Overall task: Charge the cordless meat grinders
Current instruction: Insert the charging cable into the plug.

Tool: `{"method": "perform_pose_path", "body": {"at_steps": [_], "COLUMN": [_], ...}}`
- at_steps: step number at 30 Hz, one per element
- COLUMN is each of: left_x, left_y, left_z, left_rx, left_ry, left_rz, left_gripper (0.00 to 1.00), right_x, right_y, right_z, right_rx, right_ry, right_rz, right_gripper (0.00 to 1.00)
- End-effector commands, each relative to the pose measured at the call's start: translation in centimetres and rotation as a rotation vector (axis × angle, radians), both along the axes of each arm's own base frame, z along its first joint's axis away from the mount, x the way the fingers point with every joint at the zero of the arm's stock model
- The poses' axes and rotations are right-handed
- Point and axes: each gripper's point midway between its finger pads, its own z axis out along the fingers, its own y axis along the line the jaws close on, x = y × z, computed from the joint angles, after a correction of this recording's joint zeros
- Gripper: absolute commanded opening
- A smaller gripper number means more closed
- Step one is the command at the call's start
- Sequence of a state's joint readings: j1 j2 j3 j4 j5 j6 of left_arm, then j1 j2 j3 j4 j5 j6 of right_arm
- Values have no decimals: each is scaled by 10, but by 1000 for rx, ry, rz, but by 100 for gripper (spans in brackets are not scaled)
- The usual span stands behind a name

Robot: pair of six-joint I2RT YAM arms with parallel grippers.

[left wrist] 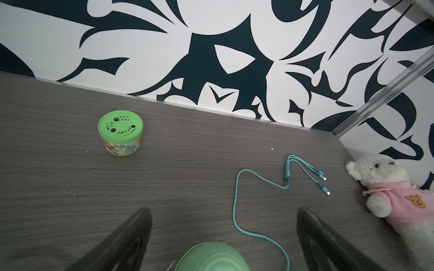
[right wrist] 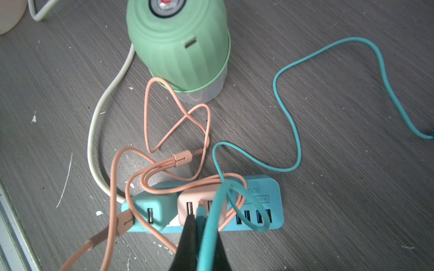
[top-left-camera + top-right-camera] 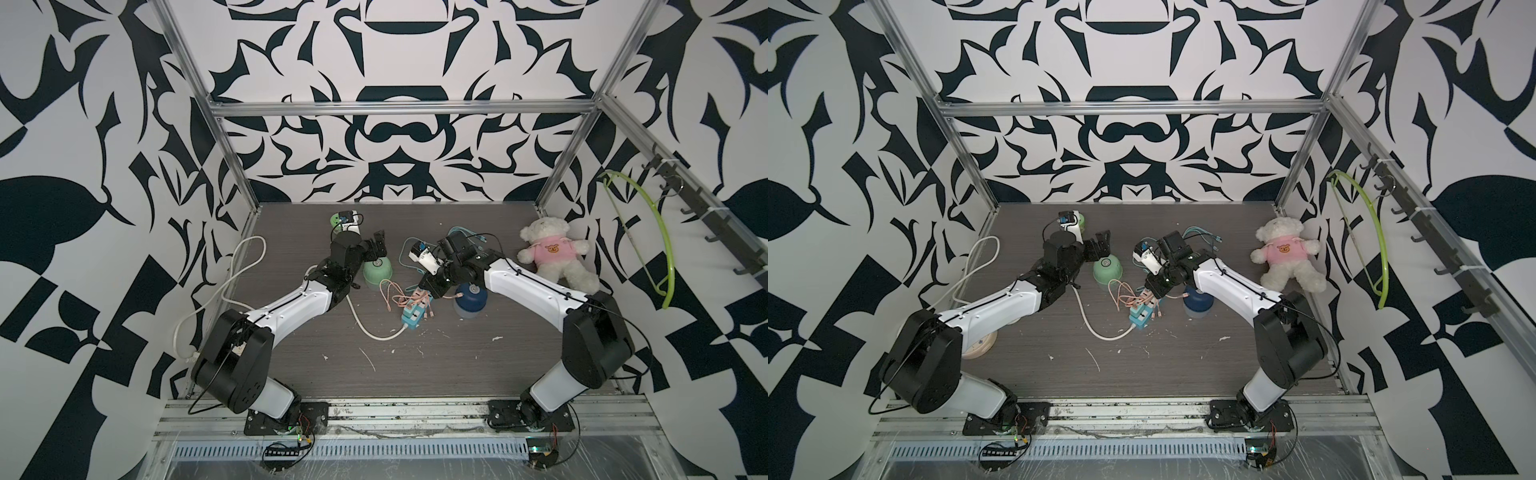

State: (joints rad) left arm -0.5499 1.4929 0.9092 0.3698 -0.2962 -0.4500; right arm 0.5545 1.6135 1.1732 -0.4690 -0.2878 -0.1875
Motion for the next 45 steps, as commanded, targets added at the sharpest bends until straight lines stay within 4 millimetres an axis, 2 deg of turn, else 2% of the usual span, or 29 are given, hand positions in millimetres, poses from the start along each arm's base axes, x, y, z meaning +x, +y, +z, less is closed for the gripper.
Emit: {"method": "perform_pose_path", "body": {"at_steps": [1,12,19,28,37,45], "left_x": [-3,-4,-4,-6,-7,-8], "left_y": [4,5,6,10,14,17], "left_z": [8,6,5,6,5,4], "left_rx": [-14,-12,-11,-2,14,22], "left_ry": [-14,-10,-7,-8,-9,-7], "left_rz": [15,19,23,33,52,62], "left_gripper": [100,100,100,100,100,100], "right_x": [-2,-17,-21,-14,-27,-38], "right_y": [-9,3,8,-3,-9,-23], "right_z": [-9,-2,-6,-22,-43,-69], "right_rx": [-67,-49,-34,-138,-275,-325], "right_ry": [1,57,99,57,0,54], "right_rz": [-4,66,71,38,75,38], "right_gripper": [0,0,0,0,0,0]}}
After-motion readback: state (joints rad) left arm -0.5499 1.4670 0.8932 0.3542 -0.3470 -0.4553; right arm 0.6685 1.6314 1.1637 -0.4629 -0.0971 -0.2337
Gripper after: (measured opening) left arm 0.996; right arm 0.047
